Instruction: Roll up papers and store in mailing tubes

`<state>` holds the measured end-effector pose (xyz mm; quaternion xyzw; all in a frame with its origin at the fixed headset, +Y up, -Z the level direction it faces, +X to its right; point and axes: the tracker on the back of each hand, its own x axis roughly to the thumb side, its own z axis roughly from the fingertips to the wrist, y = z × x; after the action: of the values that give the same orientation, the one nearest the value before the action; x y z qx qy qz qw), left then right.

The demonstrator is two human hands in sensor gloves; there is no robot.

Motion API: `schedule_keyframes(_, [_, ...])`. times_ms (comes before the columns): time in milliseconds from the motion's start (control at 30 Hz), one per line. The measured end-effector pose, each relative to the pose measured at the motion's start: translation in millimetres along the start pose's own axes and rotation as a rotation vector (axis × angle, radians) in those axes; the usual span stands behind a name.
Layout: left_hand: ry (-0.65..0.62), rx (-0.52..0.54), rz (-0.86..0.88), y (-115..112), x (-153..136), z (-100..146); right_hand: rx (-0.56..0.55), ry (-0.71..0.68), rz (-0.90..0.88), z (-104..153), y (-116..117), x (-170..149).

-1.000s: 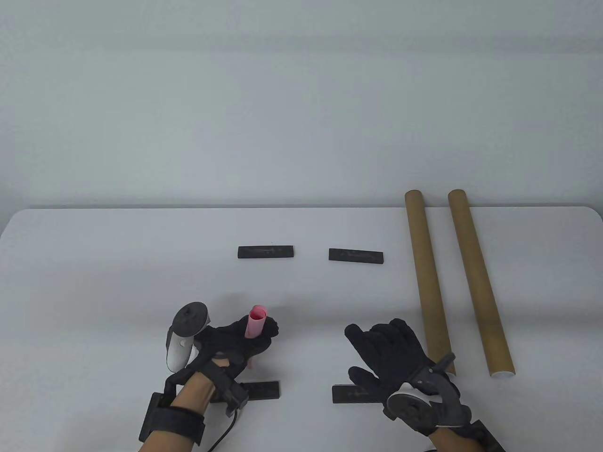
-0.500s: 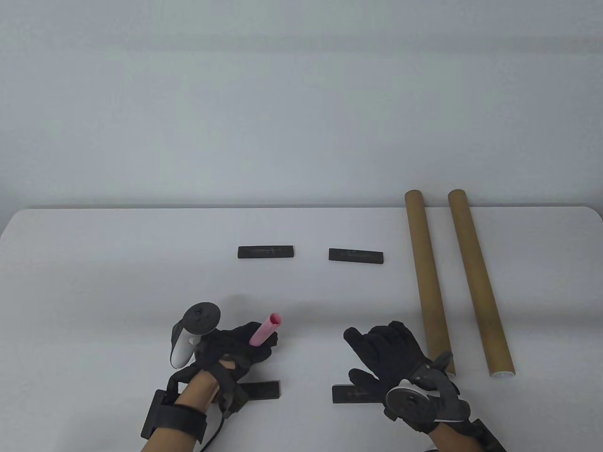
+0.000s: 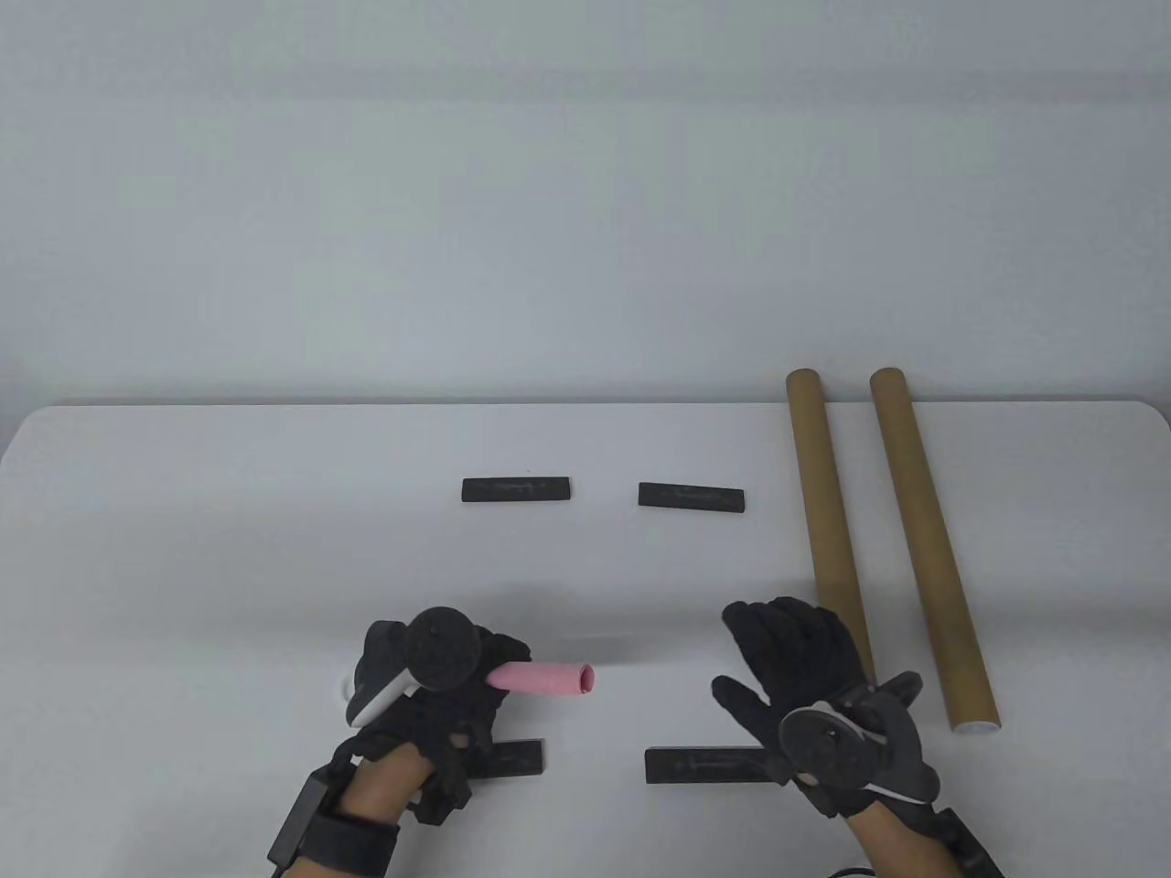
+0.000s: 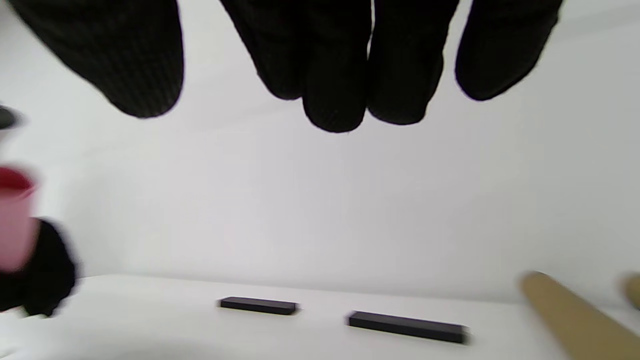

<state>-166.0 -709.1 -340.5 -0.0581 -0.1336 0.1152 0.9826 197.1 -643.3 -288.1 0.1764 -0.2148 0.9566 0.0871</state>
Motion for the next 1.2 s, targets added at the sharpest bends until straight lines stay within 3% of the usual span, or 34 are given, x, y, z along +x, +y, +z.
schedule_keyframes(100, [0.043,0.082,-0.224,3.8,4.5,4.9,0.098,0.251,0.010,-6.9,-6.7,-43.4])
schedule_keyframes(233, [0.087,0.103,-0.175,5.8,-3.9,6.3,0.225,0.502,0.071,-13.1,-0.1,-105.9])
schedule_keyframes(367, [0.113,0.103,-0.204,8.6,-11.8,4.0,0.506,0.765,0.079,-13.4,34.3,-176.1])
schedule_keyframes(433, [0.116,0.102,-0.217,9.0,-14.2,4.0,0.582,0.859,0.052,-11.4,50.7,-198.6])
schedule_keyframes(567, [0.126,0.096,-0.220,8.3,-16.8,5.8,0.640,1.066,-0.001,-3.9,81.2,-228.8])
schedule_keyframes(700, [0.123,0.095,-0.218,8.1,-17.0,4.8,0.700,1.136,0.054,-3.6,101.6,-236.4])
schedule_keyframes(800, [0.122,0.085,-0.225,6.5,-16.8,4.1,0.681,1.151,0.159,-6.5,106.5,-235.2])
schedule_keyframes(967, [0.119,0.073,-0.222,5.6,-16.8,3.2,0.552,1.186,0.050,-3.9,91.1,-236.0])
schedule_keyframes(1033, [0.120,0.071,-0.219,5.7,-17.0,2.9,0.513,1.145,0.076,-6.3,76.6,-232.6])
schedule_keyframes(1200, [0.127,0.068,-0.209,6.0,-18.8,2.5,0.253,0.886,0.179,-18.4,21.7,-196.5])
